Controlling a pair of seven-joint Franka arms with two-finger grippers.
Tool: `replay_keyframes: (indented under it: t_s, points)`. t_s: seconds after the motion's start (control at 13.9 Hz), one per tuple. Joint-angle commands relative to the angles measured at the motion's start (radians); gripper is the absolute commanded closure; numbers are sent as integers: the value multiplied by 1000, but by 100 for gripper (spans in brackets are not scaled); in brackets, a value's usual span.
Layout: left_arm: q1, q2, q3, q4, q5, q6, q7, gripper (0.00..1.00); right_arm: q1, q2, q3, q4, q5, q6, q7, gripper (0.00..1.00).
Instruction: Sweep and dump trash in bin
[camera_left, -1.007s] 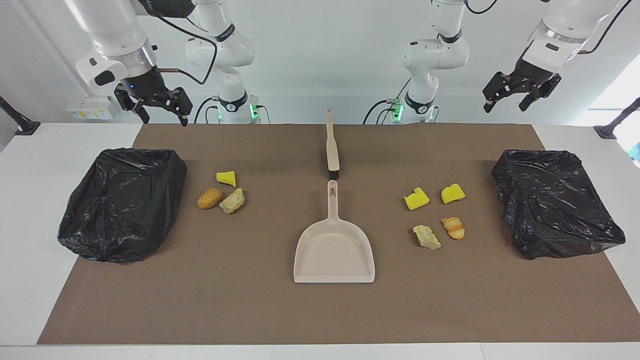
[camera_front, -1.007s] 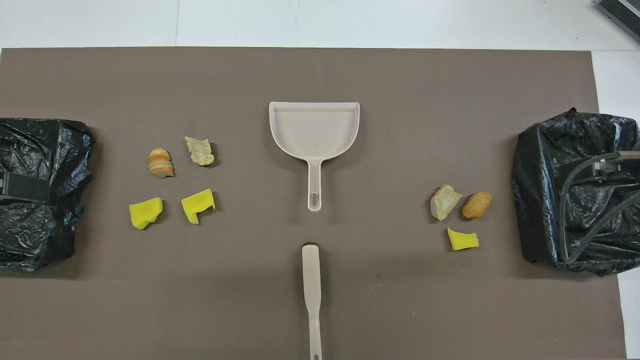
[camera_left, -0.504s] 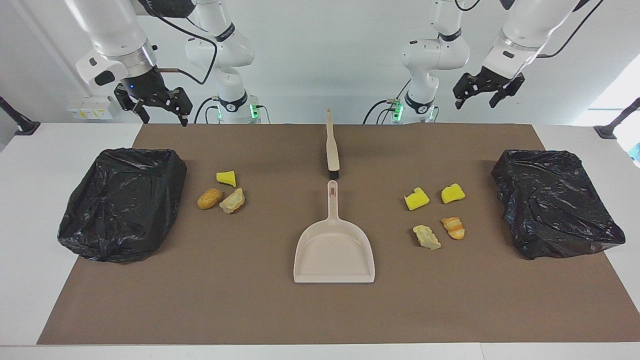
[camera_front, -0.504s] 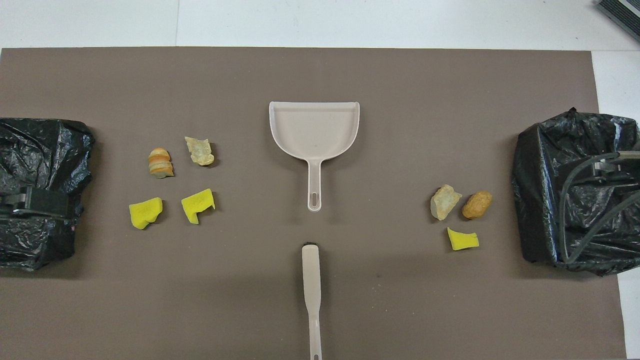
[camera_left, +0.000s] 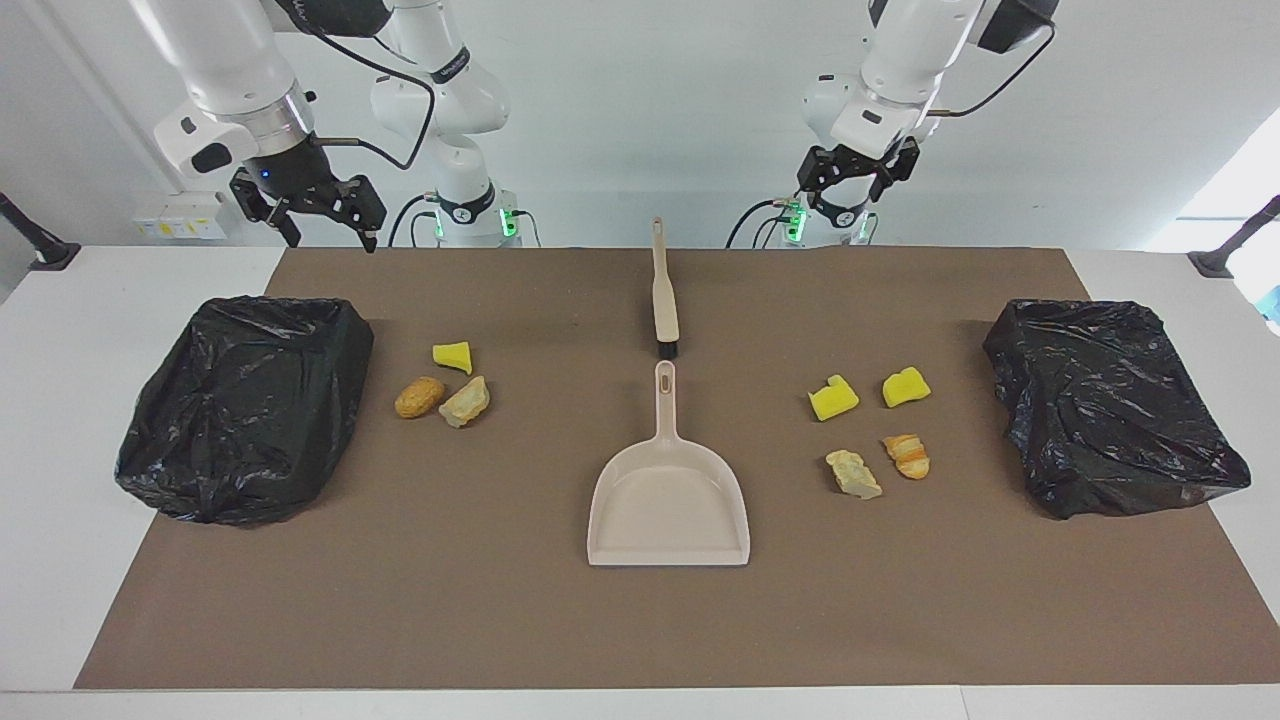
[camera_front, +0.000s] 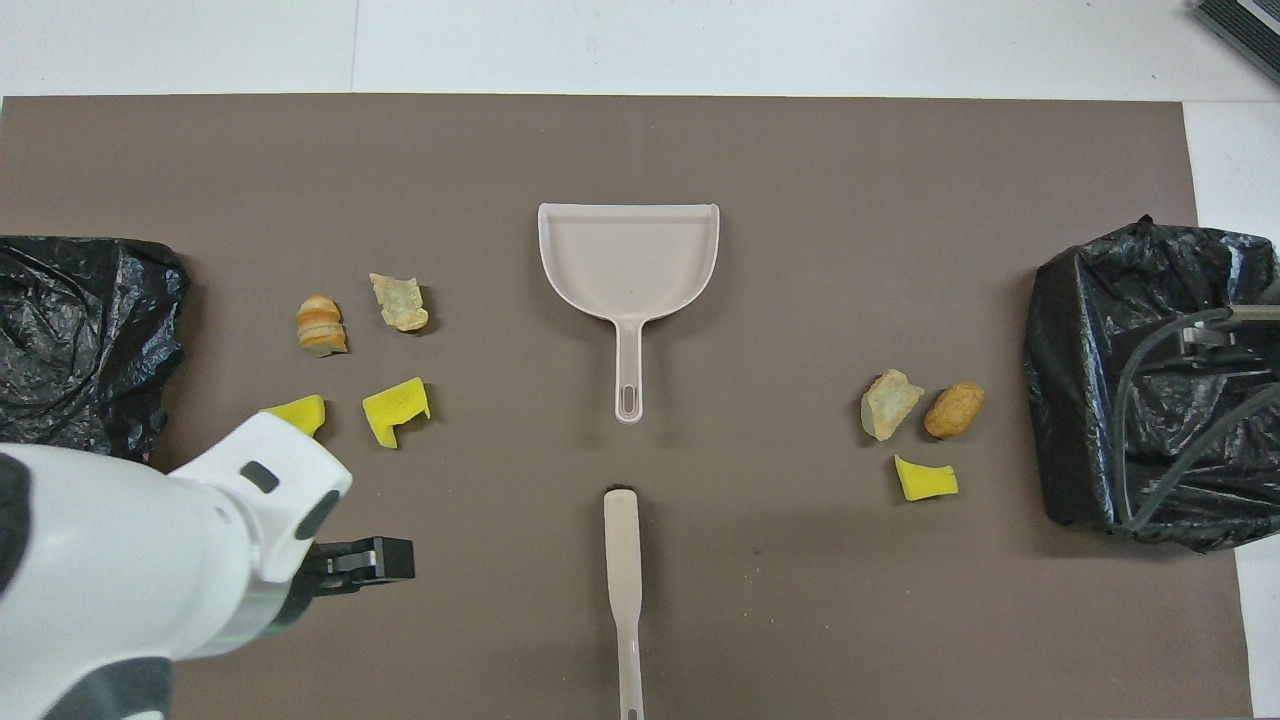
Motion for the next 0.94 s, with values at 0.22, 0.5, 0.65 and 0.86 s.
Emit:
replay_keyframes:
  t_s: [0.22, 0.5, 0.65, 0.86]
  points:
    - [-202, -25, 15, -167, -56, 217, -210, 0, 5, 100, 59, 24, 12, -1, 15, 0]
    - [-360, 14, 15, -259, -68, 406, -375, 0, 5, 171, 108, 22, 38, 115, 49, 0]
    - [-431, 69, 17, -300, -68, 498, -377, 0, 35, 212, 114, 22, 59, 161, 85, 0]
    - [-504, 203, 15, -300, -67, 617, -389, 0, 97, 258, 114, 16, 59, 270, 133, 0]
